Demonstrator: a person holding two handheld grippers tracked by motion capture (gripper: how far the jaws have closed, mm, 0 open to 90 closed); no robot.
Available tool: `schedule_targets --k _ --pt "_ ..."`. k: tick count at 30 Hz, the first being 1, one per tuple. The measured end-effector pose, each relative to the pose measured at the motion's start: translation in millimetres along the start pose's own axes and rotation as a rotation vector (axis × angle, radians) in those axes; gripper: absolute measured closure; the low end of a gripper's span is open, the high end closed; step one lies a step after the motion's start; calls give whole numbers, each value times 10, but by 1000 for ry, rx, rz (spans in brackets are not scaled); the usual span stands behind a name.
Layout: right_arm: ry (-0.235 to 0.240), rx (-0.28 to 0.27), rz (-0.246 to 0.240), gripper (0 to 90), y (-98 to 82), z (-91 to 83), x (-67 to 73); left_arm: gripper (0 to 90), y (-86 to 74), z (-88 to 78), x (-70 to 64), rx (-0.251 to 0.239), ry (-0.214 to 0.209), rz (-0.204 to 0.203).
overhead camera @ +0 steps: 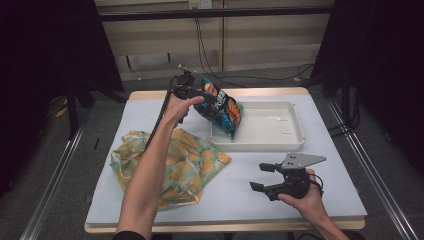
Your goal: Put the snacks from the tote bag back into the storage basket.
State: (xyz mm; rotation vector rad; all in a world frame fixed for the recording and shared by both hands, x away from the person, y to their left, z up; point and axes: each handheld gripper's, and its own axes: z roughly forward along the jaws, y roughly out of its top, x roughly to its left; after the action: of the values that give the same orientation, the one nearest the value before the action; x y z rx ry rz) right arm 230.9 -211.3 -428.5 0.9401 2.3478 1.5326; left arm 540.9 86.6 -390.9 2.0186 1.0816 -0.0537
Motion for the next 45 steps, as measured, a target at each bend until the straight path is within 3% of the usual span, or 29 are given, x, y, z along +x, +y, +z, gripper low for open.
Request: schedule_targets --k 2,4,5,6,9,16,18,24,28,29,31,34,35,38,42,45 --pt "1 4 -5 258 -4 4 2 197 2 12 1 14 6 -7" --pt "2 3 -4 257 -5 5 9 334 5 13 -20 17 0 -1" --pt "1 3 -5 258 -5 5 10 388 11 5 -28 23 21 15" --pt "-2 2 -6 258 -4 1 8 520 12 -7 -25 30 28 33" --pt "0 -3 -8 258 -2 -3 6 667 6 -24 -19 51 38 79" --pt "-2 0 -6 258 -6 0 9 824 16 -20 -72 59 58 144" --pt "-1 0 -8 258 -6 -1 4 841 28 -28 -132 22 54 164" --pt "0 -5 -1 258 -8 -2 -1 849 64 -95 -186 -17 54 244" --pt "2 -6 -1 258 -1 0 -2 849 114 -92 -237 -4 35 335" --pt "3 -7 0 258 0 -1 -1 850 138 -89 -270 -9 50 353" --pt "3 -8 0 258 0 -1 -6 851 197 -80 -327 -34 33 380" --pt "4 -10 5 258 -2 -5 -13 848 291 -28 -412 -20 32 408" --pt "2 -11 6 258 -3 -7 -15 847 312 -4 -424 -31 34 403" --pt "3 -13 7 257 -12 -18 -18 837 372 70 -378 8 64 416" --pt "4 -14 18 257 -26 -32 -39 812 375 177 -267 -29 91 330" --pt "4 -15 19 257 -30 -35 -57 709 377 207 -207 -27 120 301"
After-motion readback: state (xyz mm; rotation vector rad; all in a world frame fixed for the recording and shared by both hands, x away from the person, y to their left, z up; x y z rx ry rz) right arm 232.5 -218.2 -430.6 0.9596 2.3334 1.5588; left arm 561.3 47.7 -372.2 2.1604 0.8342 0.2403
